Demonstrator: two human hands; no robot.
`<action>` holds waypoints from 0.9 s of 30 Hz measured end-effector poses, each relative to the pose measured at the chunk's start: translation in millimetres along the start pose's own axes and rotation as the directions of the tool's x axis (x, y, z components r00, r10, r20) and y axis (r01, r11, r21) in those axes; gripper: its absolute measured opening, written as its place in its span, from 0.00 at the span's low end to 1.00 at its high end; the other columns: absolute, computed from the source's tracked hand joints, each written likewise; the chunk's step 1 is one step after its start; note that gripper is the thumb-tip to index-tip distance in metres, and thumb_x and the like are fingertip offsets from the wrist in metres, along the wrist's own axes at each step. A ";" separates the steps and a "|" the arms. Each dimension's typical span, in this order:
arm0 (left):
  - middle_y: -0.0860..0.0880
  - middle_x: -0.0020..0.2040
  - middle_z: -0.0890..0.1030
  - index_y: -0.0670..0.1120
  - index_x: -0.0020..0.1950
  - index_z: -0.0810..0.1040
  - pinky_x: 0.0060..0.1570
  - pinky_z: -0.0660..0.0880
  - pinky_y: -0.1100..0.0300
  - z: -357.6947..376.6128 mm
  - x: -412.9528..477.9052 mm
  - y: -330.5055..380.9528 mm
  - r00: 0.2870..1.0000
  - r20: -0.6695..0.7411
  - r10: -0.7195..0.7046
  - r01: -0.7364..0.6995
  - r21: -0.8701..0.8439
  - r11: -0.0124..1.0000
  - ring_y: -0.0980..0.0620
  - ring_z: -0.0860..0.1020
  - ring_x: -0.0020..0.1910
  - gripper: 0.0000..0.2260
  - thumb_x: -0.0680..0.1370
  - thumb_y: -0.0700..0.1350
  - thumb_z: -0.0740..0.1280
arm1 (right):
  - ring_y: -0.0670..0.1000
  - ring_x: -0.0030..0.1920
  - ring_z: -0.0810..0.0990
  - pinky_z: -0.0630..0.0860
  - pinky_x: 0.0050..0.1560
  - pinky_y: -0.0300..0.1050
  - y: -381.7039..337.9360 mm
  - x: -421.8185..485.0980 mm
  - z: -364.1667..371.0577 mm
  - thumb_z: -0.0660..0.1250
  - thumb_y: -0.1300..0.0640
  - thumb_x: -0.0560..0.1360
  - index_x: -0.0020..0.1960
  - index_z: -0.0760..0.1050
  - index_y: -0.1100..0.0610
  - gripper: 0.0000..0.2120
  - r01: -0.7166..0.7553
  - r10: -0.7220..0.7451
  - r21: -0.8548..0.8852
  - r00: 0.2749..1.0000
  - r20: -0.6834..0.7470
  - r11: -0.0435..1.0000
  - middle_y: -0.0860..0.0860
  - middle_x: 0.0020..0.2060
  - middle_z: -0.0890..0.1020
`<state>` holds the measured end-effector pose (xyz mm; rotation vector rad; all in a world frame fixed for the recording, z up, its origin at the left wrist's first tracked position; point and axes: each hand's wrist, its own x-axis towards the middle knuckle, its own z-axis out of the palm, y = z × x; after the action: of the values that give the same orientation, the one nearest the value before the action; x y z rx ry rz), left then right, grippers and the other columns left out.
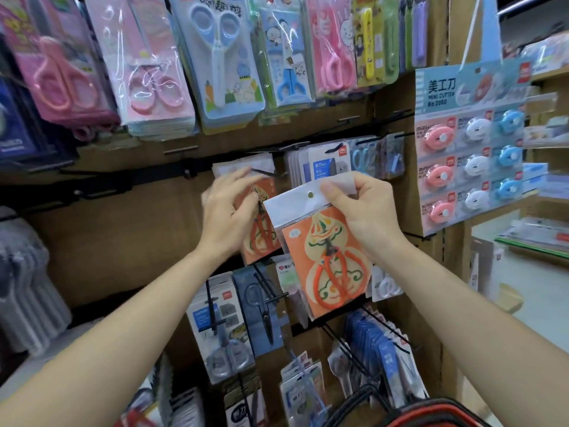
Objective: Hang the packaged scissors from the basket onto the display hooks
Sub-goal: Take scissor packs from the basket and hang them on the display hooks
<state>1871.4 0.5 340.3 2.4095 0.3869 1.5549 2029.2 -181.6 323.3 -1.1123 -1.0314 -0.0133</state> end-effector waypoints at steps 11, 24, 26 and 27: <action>0.48 0.47 0.87 0.49 0.49 0.86 0.46 0.84 0.39 -16.3 -16.2 73.1 0.956 0.052 -0.290 0.280 -0.466 0.840 0.43 0.87 0.47 0.03 0.78 0.47 0.76 | 0.49 0.45 0.85 0.82 0.46 0.53 -9.7 14.7 26.9 0.72 0.56 0.80 0.48 0.84 0.54 0.03 0.193 -0.197 -0.078 0.979 -0.049 0.978 0.50 0.42 0.86; 0.54 0.39 0.86 0.51 0.43 0.84 0.45 0.84 0.49 -1.2 -3.7 76.3 0.931 -0.097 -0.352 0.248 -0.540 0.804 0.48 0.86 0.44 0.05 0.78 0.44 0.75 | 0.57 0.46 0.86 0.82 0.48 0.61 -11.9 24.5 39.3 0.72 0.55 0.80 0.48 0.85 0.59 0.07 0.129 -0.125 0.058 0.990 -0.066 0.990 0.56 0.41 0.87; 0.54 0.39 0.86 0.51 0.43 0.84 0.44 0.84 0.49 0.1 -4.9 74.4 0.932 -0.098 -0.348 0.247 -0.531 0.811 0.48 0.86 0.44 0.04 0.78 0.44 0.75 | 0.55 0.45 0.86 0.83 0.47 0.59 -11.4 24.1 38.8 0.72 0.55 0.80 0.47 0.85 0.57 0.06 0.109 -0.105 0.056 0.992 -0.067 0.992 0.54 0.41 0.87; 0.54 0.39 0.86 0.50 0.44 0.84 0.43 0.84 0.50 0.6 -6.4 73.6 0.932 -0.098 -0.348 0.247 -0.530 0.811 0.49 0.86 0.43 0.04 0.78 0.45 0.75 | 0.54 0.45 0.87 0.84 0.47 0.57 -11.3 23.1 38.2 0.72 0.56 0.80 0.48 0.85 0.58 0.06 0.097 -0.093 0.058 0.993 -0.067 0.994 0.53 0.41 0.87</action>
<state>1875.9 -70.6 360.1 1.7095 0.3187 1.5117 2011.1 -148.2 349.3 -1.0006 -1.0196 -0.0925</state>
